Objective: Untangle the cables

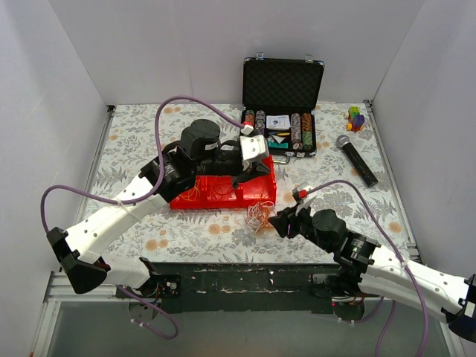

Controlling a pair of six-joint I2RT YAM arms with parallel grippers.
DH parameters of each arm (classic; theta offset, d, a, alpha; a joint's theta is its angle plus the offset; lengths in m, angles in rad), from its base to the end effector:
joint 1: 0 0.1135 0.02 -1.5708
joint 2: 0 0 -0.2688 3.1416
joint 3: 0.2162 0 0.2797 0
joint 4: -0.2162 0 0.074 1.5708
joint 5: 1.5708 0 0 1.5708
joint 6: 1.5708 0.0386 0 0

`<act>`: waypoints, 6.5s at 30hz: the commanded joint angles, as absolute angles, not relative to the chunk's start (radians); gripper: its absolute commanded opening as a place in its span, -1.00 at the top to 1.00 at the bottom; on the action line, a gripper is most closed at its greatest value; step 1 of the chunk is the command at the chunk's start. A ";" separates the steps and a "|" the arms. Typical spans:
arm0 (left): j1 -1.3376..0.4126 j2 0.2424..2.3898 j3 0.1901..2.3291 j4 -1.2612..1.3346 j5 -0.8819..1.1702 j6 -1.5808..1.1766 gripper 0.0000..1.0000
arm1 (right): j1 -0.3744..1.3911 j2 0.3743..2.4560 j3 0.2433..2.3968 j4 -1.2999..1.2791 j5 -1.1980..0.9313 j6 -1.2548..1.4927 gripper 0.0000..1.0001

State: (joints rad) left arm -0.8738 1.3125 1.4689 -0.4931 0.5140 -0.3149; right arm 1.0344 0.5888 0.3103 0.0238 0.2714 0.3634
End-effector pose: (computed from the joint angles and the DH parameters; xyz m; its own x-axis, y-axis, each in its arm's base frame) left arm 0.1866 -0.2525 0.4397 -0.5007 0.1780 -0.8471 0.8524 0.2716 -0.4468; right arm 0.1025 0.1522 0.2174 -0.3676 0.0519 -0.9285 -0.6043 0.7456 0.2809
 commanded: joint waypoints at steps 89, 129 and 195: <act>-0.698 1.121 1.062 0.067 0.014 -0.026 1.00 | 1.034 0.581 0.173 0.086 0.357 0.474 0.07; -0.650 1.327 0.781 0.225 0.060 -0.014 1.00 | 1.034 0.525 0.150 0.078 0.365 0.518 0.10; -1.029 1.502 0.864 -0.091 0.517 0.380 0.42 | 1.034 0.505 0.192 0.075 0.321 0.466 0.39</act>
